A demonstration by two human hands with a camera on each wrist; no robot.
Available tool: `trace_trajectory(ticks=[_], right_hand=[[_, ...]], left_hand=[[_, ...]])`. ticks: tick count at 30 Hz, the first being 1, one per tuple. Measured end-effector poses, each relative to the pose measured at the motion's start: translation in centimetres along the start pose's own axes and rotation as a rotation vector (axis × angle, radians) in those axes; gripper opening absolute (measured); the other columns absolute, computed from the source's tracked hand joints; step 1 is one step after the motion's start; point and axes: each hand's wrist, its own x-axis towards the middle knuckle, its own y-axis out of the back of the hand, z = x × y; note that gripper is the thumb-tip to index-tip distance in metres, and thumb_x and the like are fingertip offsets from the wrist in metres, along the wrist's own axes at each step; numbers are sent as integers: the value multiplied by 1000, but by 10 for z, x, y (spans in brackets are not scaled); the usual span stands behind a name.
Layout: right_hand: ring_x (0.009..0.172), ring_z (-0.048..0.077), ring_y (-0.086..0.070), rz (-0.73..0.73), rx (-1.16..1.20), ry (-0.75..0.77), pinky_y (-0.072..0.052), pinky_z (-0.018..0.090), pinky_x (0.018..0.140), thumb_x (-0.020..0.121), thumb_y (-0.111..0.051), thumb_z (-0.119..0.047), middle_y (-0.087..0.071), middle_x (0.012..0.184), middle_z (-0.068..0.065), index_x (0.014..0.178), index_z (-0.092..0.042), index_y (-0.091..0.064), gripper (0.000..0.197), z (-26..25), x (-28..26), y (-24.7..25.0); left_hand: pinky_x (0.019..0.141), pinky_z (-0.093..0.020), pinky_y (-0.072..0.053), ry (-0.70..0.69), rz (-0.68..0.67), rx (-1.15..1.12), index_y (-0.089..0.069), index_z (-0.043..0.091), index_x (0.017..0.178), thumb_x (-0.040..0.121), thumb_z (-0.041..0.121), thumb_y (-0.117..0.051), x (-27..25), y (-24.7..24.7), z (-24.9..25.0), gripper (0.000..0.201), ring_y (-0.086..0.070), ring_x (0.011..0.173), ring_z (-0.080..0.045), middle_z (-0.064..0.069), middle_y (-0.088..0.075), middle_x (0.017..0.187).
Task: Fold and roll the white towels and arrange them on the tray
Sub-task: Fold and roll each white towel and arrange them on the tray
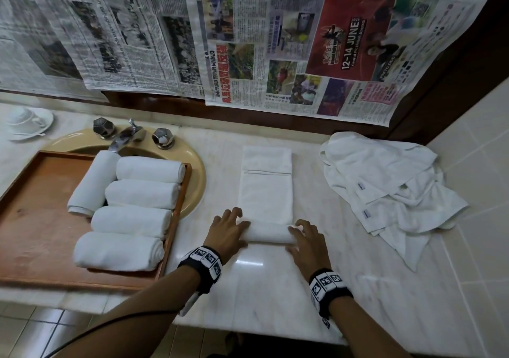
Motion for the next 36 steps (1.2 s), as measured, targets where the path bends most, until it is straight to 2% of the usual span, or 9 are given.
trace_trajectory(ticks=[3, 7, 10, 17, 20, 24, 28, 30, 36], right_hand=[[96, 23, -56, -39, 19, -13, -43, 34, 73, 57, -88, -10, -58, 110, -4, 101, -18, -67, 49, 4, 17, 2], [109, 18, -50, -180, -6, -21, -26, 26, 82, 82, -73, -32, -57, 120, -10, 119, -21, -63, 39, 13, 30, 8], [115, 17, -47, -321, 30, -103, -28, 28, 88, 91, -61, -38, -57, 127, -11, 126, -25, -59, 38, 17, 39, 11], [99, 23, -62, -241, 322, -339, -47, 34, 87, 91, -63, -34, -66, 106, 1, 111, -24, -54, 24, 24, 59, 9], [94, 23, -60, -148, 357, -394, -48, 35, 82, 91, -64, -30, -64, 101, -1, 102, -24, -53, 17, 20, 65, 4], [83, 14, -55, 42, 412, -315, -40, 28, 70, 89, -68, -20, -57, 89, -5, 85, -21, -58, 11, 16, 63, 1], [78, 0, -58, 131, 515, -195, -41, 20, 72, 88, -70, -15, -62, 85, -8, 81, -19, -64, 10, 19, 55, 1], [84, 5, -61, 132, 523, -124, -44, 19, 77, 86, -73, -18, -64, 92, -7, 87, -15, -67, 6, 20, 50, 2], [102, 15, -59, -34, 347, 30, -35, 4, 90, 73, -81, -4, -51, 124, -2, 116, -9, -65, 46, 34, 47, -4]], left_hand=[[82, -38, -42, -9, -26, -40, -65, 14, 114, 74, 29, -78, 11, 5, 3, 44, -50, 107, -29, -6, -52, 120], [89, -35, -39, 1, -81, -143, -60, 14, 123, 86, 31, -66, 14, 6, -3, 42, -47, 112, -27, -5, -51, 124], [97, -35, -39, 50, -133, -298, -56, 12, 128, 90, 26, -62, 16, 7, -6, 41, -48, 116, -27, -8, -53, 125], [73, -32, -41, 252, -97, -543, -43, 18, 123, 94, 20, -57, 31, 15, -5, 32, -57, 85, -27, -12, -65, 98], [75, -32, -42, 310, -58, -579, -40, 17, 122, 95, 21, -57, 39, 18, -3, 32, -56, 83, -27, -13, -63, 94], [89, -37, -45, 292, 54, -606, -43, 28, 120, 93, 18, -58, 40, 12, -1, 32, -55, 102, -20, -6, -56, 110], [79, -31, -44, 280, 184, -515, -66, 25, 107, 93, 20, -63, 37, 1, -1, 15, -60, 96, -20, 1, -54, 112], [80, -29, -48, 272, 259, -526, -72, 19, 105, 94, 20, -63, 33, -4, 0, 13, -64, 93, -20, 2, -56, 111], [86, -34, -50, 201, 105, -380, -52, 27, 137, 84, 48, -69, 16, -14, -4, 59, -55, 105, -16, 5, -42, 133]])
